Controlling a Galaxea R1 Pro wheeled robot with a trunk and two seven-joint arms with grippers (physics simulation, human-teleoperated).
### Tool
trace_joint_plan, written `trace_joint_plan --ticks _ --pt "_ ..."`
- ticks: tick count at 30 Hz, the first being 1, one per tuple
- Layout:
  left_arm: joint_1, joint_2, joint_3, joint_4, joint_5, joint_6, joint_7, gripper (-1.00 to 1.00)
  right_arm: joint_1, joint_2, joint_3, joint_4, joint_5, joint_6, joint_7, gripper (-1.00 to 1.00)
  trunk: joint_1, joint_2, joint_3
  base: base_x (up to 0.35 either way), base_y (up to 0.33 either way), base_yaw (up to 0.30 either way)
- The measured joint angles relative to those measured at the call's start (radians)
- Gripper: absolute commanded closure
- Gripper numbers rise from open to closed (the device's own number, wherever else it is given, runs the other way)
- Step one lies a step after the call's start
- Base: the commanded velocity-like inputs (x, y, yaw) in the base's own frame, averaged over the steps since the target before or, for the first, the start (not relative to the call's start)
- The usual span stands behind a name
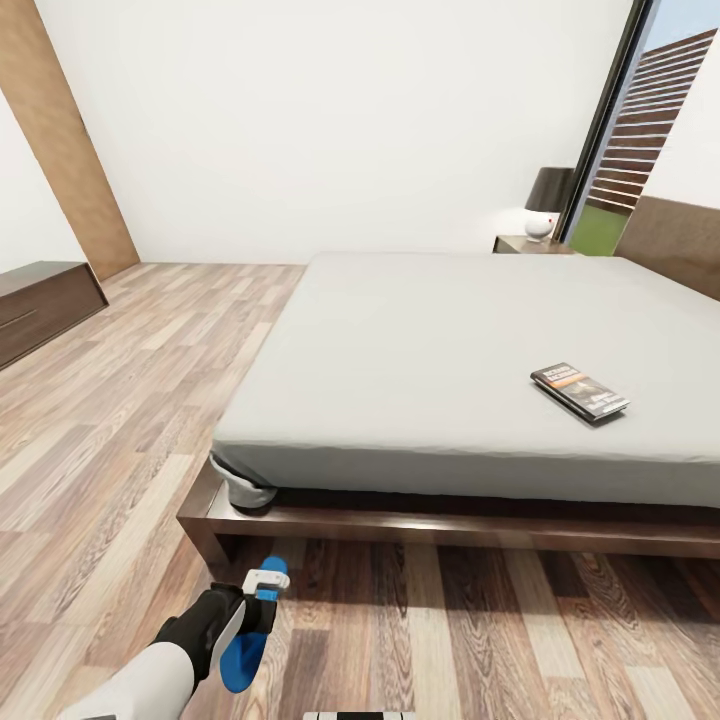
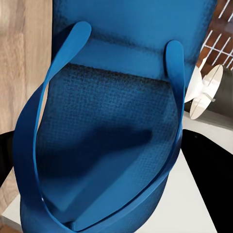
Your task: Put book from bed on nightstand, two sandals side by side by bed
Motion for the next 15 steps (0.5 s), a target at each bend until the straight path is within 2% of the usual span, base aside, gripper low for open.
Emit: trace_joint_plan --ticks 15 --pt "0.000 0.000 0.000 0.000 0.000 0.000 0.000 1.00 0.000 0.000 0.000 0.000 0.000 0.000 0.000 1.00 0.000 0.000 0.000 0.000 0.000 0.000"
